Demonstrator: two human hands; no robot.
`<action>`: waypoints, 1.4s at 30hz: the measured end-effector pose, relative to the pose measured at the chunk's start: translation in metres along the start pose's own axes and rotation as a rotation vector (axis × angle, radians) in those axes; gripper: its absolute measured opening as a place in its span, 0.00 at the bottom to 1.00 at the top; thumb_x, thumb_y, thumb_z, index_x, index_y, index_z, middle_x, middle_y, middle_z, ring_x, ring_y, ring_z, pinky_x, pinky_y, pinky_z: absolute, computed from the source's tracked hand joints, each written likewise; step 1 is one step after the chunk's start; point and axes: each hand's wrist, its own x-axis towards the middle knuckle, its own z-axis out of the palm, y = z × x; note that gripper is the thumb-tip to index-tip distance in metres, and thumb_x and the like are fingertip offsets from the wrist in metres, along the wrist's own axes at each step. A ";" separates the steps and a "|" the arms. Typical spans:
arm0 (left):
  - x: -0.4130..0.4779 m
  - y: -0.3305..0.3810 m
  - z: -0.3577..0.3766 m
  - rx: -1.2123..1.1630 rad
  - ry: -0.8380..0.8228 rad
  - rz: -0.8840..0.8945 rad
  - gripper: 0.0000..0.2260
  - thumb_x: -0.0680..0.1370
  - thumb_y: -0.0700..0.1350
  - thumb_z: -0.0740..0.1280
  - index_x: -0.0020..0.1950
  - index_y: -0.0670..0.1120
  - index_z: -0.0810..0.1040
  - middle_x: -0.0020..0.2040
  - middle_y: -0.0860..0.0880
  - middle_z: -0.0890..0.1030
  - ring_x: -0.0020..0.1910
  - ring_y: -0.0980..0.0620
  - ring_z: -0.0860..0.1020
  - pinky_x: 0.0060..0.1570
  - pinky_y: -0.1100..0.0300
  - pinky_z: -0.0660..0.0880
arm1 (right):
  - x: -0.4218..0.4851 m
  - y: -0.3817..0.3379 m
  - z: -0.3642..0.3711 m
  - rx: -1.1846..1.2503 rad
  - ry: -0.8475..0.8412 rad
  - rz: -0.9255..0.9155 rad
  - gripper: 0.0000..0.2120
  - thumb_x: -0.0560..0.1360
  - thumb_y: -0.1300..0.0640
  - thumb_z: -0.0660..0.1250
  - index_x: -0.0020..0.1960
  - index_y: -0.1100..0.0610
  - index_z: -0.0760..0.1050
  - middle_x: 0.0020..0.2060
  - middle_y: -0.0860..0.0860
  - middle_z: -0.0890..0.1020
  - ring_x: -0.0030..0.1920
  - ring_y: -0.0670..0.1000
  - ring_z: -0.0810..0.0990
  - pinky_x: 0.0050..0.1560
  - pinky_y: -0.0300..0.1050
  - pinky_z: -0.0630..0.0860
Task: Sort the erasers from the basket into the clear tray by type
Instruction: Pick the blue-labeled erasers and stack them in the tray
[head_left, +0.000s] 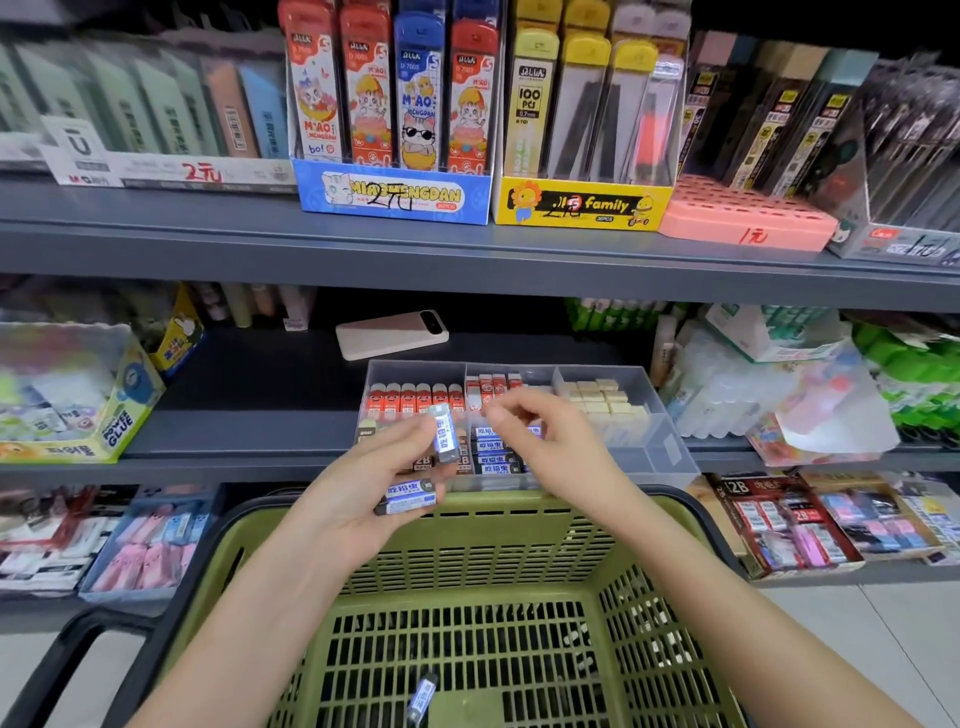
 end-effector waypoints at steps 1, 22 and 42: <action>0.001 0.001 0.000 0.009 0.001 -0.010 0.18 0.67 0.48 0.72 0.56 0.47 0.82 0.50 0.46 0.85 0.43 0.50 0.84 0.32 0.61 0.78 | -0.001 -0.008 0.002 0.087 -0.026 -0.015 0.06 0.77 0.56 0.64 0.53 0.52 0.77 0.41 0.43 0.78 0.42 0.43 0.74 0.46 0.33 0.69; 0.003 0.012 0.003 -0.425 -0.031 -0.251 0.19 0.64 0.28 0.63 0.55 0.32 0.75 0.54 0.33 0.75 0.53 0.35 0.77 0.50 0.39 0.74 | 0.018 0.032 0.008 0.192 0.222 0.402 0.05 0.71 0.62 0.71 0.41 0.53 0.77 0.35 0.51 0.82 0.33 0.47 0.78 0.38 0.44 0.76; 0.000 0.001 -0.006 0.281 -0.089 0.208 0.21 0.69 0.53 0.68 0.54 0.40 0.78 0.45 0.44 0.85 0.41 0.51 0.84 0.35 0.65 0.78 | -0.011 -0.013 -0.006 0.093 -0.031 -0.001 0.06 0.72 0.54 0.71 0.45 0.43 0.79 0.36 0.40 0.80 0.37 0.37 0.73 0.39 0.30 0.67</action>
